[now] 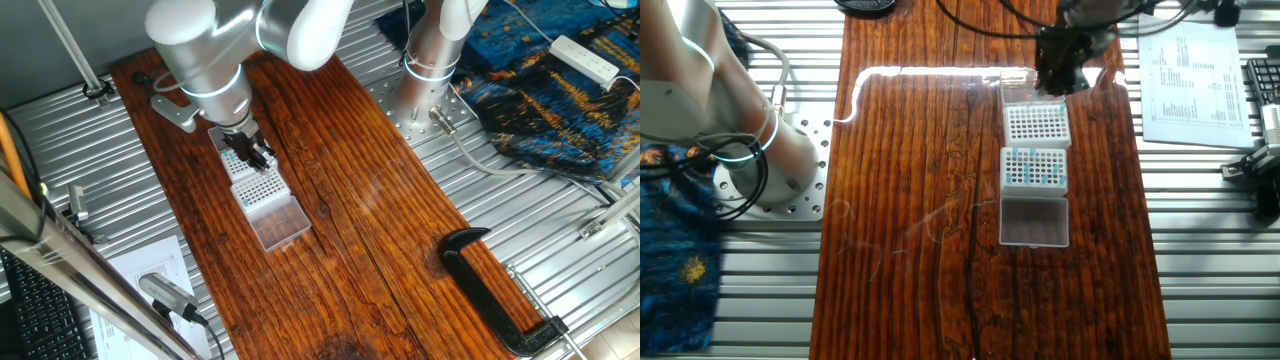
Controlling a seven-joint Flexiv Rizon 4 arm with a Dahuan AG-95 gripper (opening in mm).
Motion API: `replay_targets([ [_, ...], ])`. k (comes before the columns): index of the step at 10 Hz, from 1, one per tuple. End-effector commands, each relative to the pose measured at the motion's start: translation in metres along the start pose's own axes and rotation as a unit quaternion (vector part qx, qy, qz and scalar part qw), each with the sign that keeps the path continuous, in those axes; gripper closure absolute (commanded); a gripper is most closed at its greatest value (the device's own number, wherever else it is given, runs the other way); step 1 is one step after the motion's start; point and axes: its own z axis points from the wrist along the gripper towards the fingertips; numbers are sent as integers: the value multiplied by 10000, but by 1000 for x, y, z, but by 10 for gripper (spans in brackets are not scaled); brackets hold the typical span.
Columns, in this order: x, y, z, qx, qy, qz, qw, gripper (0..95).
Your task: Transfer all medium pipette tips from one holder to another
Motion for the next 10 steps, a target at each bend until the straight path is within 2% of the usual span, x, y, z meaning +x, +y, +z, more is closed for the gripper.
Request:
replay_targets([
  [1,2,-11,-5,33,-13,-185,9998,950],
  [3,4,-41,-14,97,33,-548,9984,950],
  [5,4,-57,-17,108,30,-656,9978,950],
  [6,3,-58,-16,140,43,-652,9978,950],
  [7,0,-63,-9,279,69,-720,9970,950],
  [10,-5,-68,0,329,3,-762,9965,950],
])
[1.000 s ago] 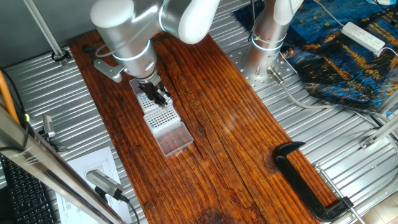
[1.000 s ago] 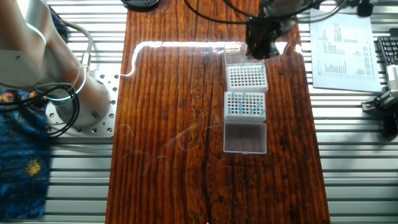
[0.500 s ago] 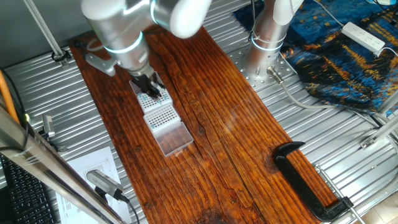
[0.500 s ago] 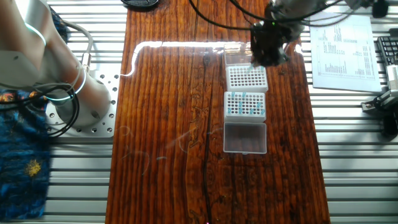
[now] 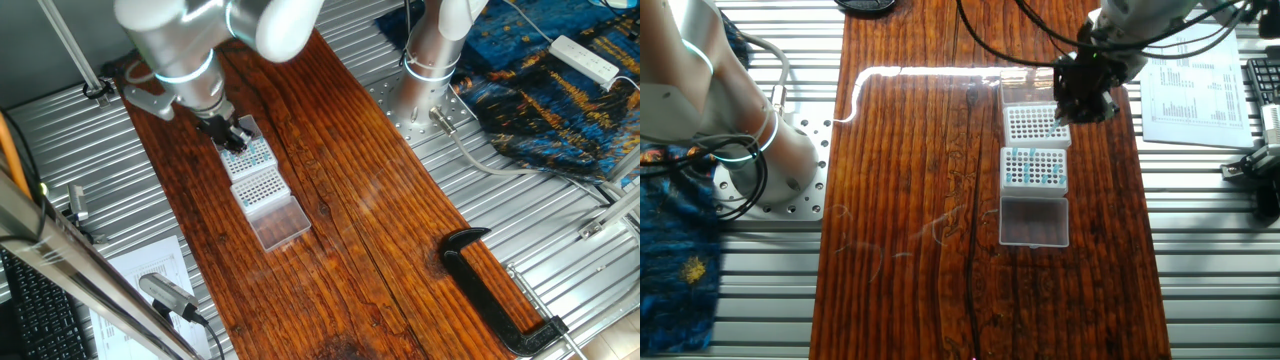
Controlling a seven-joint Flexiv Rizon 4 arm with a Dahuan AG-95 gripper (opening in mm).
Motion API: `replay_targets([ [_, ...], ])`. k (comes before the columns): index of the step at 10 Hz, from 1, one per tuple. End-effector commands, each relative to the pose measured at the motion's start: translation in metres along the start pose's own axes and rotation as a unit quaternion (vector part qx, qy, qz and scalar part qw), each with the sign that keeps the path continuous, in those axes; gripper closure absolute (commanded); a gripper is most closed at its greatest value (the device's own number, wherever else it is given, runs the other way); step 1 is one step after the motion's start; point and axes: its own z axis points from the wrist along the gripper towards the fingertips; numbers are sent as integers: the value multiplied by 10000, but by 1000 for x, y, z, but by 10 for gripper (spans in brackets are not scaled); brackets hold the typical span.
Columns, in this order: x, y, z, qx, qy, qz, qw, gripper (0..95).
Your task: Transfer all medium pipette tips from one holder to another
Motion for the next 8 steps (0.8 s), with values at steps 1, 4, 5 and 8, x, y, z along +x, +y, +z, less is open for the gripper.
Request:
replay_targets([
  [1,0,0,1,-10,8,-30,10000,950],
  [4,-1,-3,9,47,52,-98,9999,950],
  [5,-1,-3,11,53,54,-100,9999,950],
  [8,-1,-6,16,88,45,-147,9998,950],
])
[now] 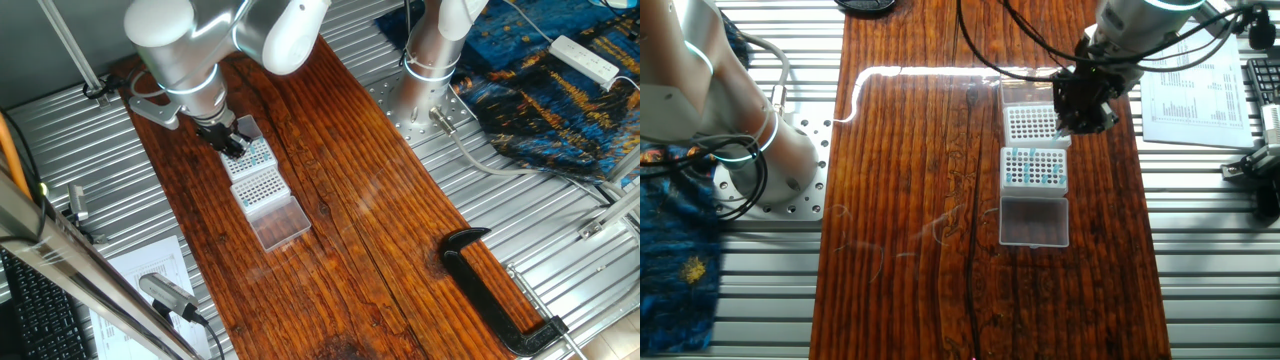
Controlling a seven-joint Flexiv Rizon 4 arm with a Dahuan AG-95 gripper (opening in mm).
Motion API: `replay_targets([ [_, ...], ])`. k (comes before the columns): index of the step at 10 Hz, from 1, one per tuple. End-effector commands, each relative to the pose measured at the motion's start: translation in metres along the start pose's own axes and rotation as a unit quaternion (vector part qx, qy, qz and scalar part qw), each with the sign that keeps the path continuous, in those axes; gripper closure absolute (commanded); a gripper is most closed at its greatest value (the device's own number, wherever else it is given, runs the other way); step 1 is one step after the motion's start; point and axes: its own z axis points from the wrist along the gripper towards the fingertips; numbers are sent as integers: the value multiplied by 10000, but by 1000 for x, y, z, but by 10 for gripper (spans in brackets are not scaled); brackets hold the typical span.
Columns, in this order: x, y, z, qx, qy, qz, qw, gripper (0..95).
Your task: Transfer all medium pipette tips from one holder to another
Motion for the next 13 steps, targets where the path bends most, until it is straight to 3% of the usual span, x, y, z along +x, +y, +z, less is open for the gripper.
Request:
replay_targets([
  [1,-1,-1,1,12,19,-28,10000,950],
  [9,2,-4,11,31,8,-72,10000,950],
  [13,3,-4,8,16,5,-82,10000,950],
])
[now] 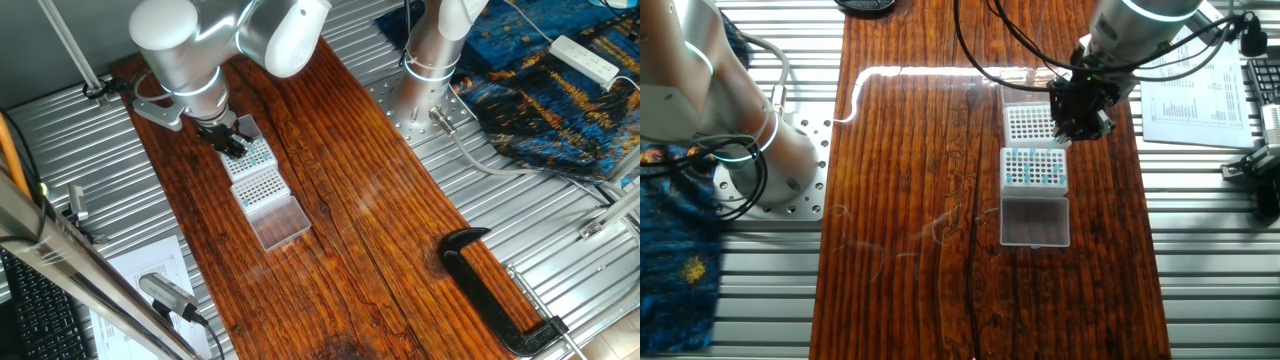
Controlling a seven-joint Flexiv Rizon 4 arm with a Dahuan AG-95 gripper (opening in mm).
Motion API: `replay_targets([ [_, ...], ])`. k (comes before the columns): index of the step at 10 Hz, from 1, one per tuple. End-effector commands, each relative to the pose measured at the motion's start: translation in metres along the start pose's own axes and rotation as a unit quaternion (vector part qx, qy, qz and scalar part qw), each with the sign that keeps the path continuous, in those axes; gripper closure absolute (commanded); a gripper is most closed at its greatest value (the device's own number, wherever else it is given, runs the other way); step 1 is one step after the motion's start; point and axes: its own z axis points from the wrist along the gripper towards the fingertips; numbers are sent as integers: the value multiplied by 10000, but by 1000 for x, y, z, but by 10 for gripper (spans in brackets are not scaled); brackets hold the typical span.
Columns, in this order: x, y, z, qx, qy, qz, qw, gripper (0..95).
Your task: Transfer all medium pipette tips from one holder to another
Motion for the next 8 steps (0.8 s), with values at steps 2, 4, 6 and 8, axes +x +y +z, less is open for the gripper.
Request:
replay_targets([
  [2,2,-1,-2,-11,-10,-12,10000,950],
  [4,2,-1,-2,-9,-4,-15,10000,950],
  [6,2,0,-2,-54,-5,-29,10000,950],
  [8,4,1,1,-55,-3,-34,10000,950],
])
